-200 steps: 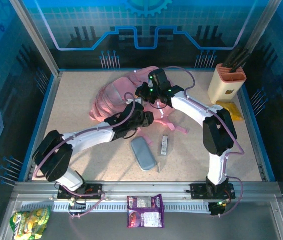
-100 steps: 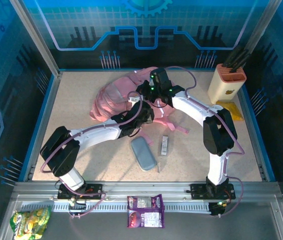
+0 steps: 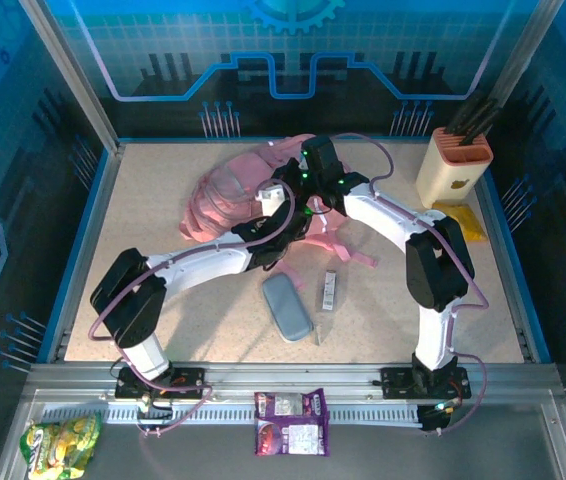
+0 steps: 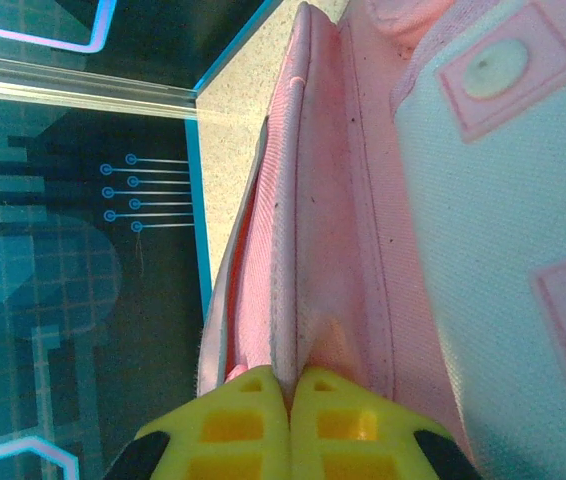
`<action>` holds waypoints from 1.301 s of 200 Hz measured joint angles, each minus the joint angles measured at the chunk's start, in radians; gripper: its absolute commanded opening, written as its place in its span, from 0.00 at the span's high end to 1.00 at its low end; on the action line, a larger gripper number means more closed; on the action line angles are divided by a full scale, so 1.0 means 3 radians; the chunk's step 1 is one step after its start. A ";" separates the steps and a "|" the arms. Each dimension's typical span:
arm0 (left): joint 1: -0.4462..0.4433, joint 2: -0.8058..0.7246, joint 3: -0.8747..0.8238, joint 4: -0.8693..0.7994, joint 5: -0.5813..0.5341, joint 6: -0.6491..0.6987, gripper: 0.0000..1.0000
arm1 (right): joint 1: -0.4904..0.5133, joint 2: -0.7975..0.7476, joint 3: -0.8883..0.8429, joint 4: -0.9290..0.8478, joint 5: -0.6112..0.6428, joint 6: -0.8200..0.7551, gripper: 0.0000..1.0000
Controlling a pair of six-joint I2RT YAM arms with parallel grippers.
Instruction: Pack the student bag
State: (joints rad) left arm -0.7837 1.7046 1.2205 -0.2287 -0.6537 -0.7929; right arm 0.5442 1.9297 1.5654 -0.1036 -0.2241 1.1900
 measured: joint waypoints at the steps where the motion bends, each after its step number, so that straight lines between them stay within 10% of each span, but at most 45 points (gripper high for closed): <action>1: 0.0000 0.0000 0.0003 -0.0009 -0.0010 -0.0009 0.73 | 0.0000 0.0000 0.0000 0.0000 0.0000 0.0000 1.00; 101: 0.0295 -0.0749 -0.0622 0.0154 0.0515 0.0548 0.66 | 0.0117 -0.0041 -0.0098 -0.0014 -0.0024 0.0097 1.00; 143: 0.1074 -0.1115 -0.1181 0.0224 0.0912 0.0671 0.66 | 0.0324 -0.0079 -0.0212 0.0092 0.0116 0.0175 1.00; 183: 0.1453 -0.1097 -0.1247 0.0322 0.1143 0.1019 0.66 | 0.0469 -0.0051 -0.0209 0.0228 0.0093 0.0089 0.46; 260: 0.1386 -0.1740 -0.1476 0.0200 0.1583 0.0412 0.62 | 0.0228 -0.0626 0.0196 -0.1025 -0.0112 -0.2486 0.38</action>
State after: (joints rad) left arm -0.3679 1.1828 0.7776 -0.1688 -0.1787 -0.6693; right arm 0.6125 1.7420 1.6241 -0.4110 -0.2577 0.4442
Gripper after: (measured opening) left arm 0.380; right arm 0.628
